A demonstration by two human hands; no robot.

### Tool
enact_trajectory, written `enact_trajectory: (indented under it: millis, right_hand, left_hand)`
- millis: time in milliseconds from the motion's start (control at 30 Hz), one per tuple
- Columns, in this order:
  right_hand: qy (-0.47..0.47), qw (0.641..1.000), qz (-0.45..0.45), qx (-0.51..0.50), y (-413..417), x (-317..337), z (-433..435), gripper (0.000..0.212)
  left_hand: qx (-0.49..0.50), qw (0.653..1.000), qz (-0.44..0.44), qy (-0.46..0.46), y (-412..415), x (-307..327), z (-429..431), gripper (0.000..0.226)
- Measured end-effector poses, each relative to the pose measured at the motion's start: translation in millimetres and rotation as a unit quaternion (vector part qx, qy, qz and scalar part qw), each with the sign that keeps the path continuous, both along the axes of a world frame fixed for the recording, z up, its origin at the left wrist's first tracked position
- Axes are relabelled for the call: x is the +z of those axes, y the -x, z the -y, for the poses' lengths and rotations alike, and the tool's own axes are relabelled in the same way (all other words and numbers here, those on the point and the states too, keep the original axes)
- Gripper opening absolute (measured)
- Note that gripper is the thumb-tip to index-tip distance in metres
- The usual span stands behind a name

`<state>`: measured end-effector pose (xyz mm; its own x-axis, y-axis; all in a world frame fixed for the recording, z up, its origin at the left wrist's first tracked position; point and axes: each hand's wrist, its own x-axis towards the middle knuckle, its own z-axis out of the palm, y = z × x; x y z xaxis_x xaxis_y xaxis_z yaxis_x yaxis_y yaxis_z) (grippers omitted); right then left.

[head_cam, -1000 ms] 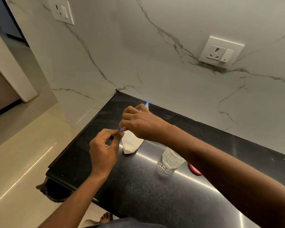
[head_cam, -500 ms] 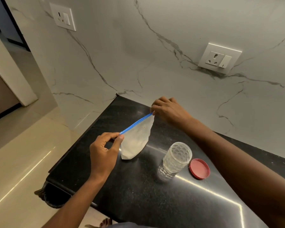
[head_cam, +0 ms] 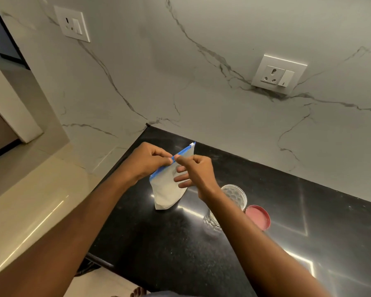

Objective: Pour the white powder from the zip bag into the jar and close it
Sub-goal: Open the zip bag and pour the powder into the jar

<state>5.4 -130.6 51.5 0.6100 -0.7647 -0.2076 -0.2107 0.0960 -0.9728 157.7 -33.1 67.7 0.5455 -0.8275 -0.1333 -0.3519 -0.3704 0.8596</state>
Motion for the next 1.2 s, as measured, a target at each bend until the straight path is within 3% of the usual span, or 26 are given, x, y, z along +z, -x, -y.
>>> enact_trajectory:
  millis: [133,300,500,600,667,767,867,1000,1200]
  right_hand:
    - [0.047,0.998,-0.037,0.000,1.0,-3.1,4.3,0.016]
    - [0.110,0.993,-0.045,-0.024,21.7,-3.8,5.6,0.018]
    - [0.160,0.986,-0.044,-0.023,37.7,-4.7,1.1,0.018]
    - [0.162,0.986,-0.031,-0.010,38.0,-4.3,-2.1,0.015]
    - [0.182,0.983,-0.027,0.001,36.5,-4.8,-5.2,0.012]
    - [0.160,0.987,-0.002,0.000,37.2,-6.0,-7.0,0.011]
    - [0.136,0.991,0.009,0.009,42.6,-7.9,-3.7,0.011]
    - [0.135,0.991,0.014,0.022,49.6,-6.7,2.0,0.015]
    - [0.151,0.981,0.038,-0.115,74.5,3.3,37.4,0.011]
  left_hand:
    - [0.013,0.997,0.080,0.010,1.2,-0.8,-0.5,0.013]
    - [0.043,0.972,0.226,0.037,-1.8,11.6,-6.7,0.013]
    - [0.011,0.930,0.367,-0.029,14.7,27.1,-2.6,0.015]
    - [-0.069,0.943,0.320,-0.063,41.7,34.6,12.2,0.015]
    - [-0.099,0.952,0.271,-0.106,54.2,36.4,28.0,0.034]
    - [-0.084,0.959,0.226,-0.150,57.8,36.0,52.0,0.051]
    - [-0.063,0.968,0.195,-0.147,56.2,32.8,66.9,0.049]
    - [-0.030,0.973,0.207,-0.102,54.9,29.5,67.4,0.041]
    - [-0.057,0.973,0.222,0.026,63.1,71.2,65.8,0.033]
